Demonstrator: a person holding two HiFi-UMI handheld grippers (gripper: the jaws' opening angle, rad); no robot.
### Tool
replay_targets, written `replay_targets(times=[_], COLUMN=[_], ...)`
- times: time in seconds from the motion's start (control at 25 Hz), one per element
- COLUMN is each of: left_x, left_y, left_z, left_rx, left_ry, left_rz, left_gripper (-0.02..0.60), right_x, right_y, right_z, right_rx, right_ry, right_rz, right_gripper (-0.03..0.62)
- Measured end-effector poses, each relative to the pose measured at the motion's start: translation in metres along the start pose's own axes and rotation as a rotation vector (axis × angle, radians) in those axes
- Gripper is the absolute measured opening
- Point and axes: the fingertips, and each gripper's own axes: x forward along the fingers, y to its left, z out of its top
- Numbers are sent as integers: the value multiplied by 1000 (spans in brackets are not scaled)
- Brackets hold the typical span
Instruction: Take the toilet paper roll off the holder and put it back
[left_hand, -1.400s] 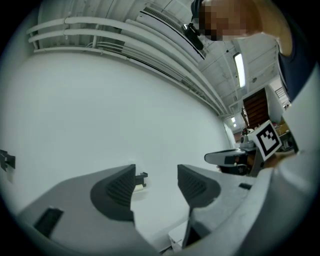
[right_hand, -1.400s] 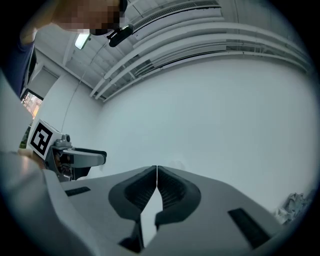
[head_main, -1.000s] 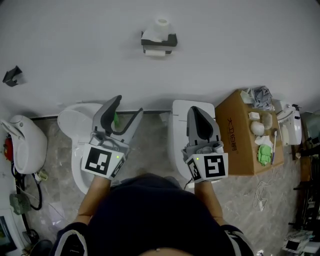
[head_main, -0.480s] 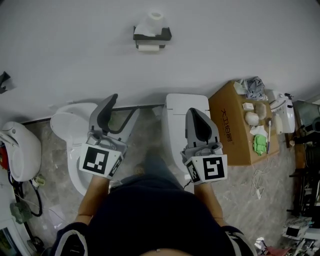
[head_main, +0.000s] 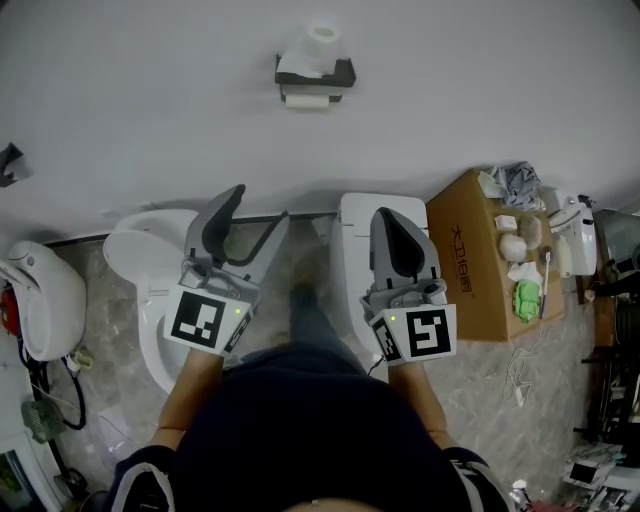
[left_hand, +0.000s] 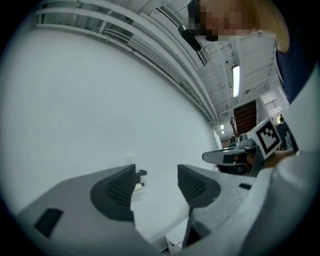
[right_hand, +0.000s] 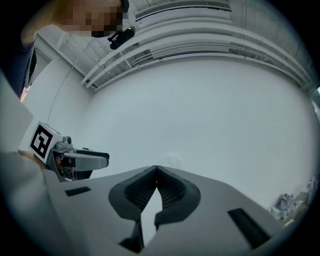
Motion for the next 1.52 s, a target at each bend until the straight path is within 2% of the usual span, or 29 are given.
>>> replay_targets(times=[0.6, 1.12, 1.52], left_x=[107, 205, 253], left_y=[44, 94, 123], left_z=[1, -13, -29], left_rx=[19, 2, -4], left_ry=[-35, -6, 20], left_rz=[-15, 25, 43], left_gripper=[244, 244, 245], right_x=[113, 218, 274], right_y=[-57, -117, -140], right_z=[-1, -13, -27], right_rx=[15, 18, 30], right_ry=[-44, -30, -19], right_rz=[30, 97, 150], right_gripper=[15, 15, 15])
